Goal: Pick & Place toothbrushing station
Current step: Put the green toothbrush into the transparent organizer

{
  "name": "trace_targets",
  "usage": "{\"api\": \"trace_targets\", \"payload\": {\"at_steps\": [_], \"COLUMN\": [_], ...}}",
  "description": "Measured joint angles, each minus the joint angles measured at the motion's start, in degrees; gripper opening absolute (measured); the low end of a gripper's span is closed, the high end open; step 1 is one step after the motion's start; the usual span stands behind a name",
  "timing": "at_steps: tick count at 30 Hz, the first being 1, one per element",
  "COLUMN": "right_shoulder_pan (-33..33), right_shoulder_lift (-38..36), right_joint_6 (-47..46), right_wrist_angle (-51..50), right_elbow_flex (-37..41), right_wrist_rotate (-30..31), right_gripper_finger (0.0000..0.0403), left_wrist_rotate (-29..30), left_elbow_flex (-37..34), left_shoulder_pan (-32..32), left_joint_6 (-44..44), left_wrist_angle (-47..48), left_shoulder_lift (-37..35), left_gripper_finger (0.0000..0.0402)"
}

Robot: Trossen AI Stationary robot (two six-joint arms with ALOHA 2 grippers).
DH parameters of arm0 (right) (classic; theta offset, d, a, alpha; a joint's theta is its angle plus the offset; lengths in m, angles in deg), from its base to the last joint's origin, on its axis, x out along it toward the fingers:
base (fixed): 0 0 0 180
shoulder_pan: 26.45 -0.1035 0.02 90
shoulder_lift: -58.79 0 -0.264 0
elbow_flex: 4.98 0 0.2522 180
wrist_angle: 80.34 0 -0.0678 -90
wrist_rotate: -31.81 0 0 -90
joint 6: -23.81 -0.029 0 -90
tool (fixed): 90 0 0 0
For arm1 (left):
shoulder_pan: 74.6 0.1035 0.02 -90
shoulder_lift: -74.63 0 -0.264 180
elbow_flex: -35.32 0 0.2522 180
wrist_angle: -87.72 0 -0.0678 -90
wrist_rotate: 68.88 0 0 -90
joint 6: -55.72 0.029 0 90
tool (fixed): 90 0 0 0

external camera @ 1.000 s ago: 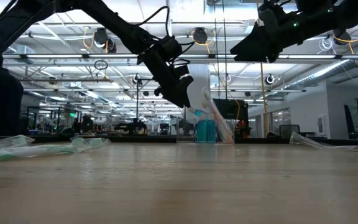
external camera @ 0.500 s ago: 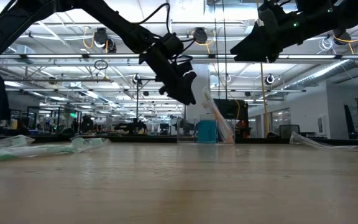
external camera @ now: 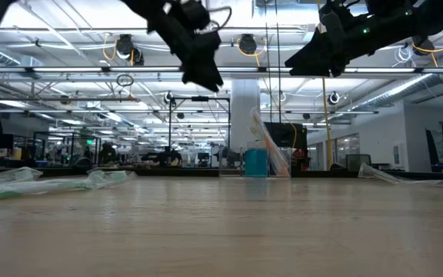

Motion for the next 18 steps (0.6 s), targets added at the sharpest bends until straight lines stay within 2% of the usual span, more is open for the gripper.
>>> {"api": "trace_targets", "payload": {"at_steps": [3, 7, 10, 14, 18], "right_shoulder_pan": [0.02, 0.00, -0.02, -0.02, -0.02], "right_shoulder_lift": [0.00, 0.00, 0.00, 0.00, 0.00], "right_joint_6": [0.00, 0.00, 0.00, -0.02, -0.19], "right_wrist_angle": [0.03, -0.02, 0.02, 0.03, 0.06], "right_elbow_flex": [-0.02, -0.01, -0.02, -0.02, -0.02], "right_wrist_rotate": [0.00, -0.02, -0.02, -0.02, -0.02], "right_gripper_finger": [0.0256, 0.0256, 0.0256, 0.0256, 0.0256], "left_wrist_rotate": [0.43, 3.76, 10.12, 23.46, 25.46], "left_elbow_flex": [-5.03, -16.89, -26.08, -37.52, -47.14], "left_shoulder_pan": [-2.71, -8.54, -15.07, -24.99, -31.75], "left_joint_6": [-0.97, -4.69, -10.41, -26.26, -48.77], "left_wrist_angle": [1.56, -1.85, -4.52, -4.13, -4.17], "left_shoulder_lift": [-5.91, -16.23, -25.32, -34.25, -39.22], "left_gripper_finger": [0.0186, 0.0186, 0.0186, 0.0186, 0.0186]}}
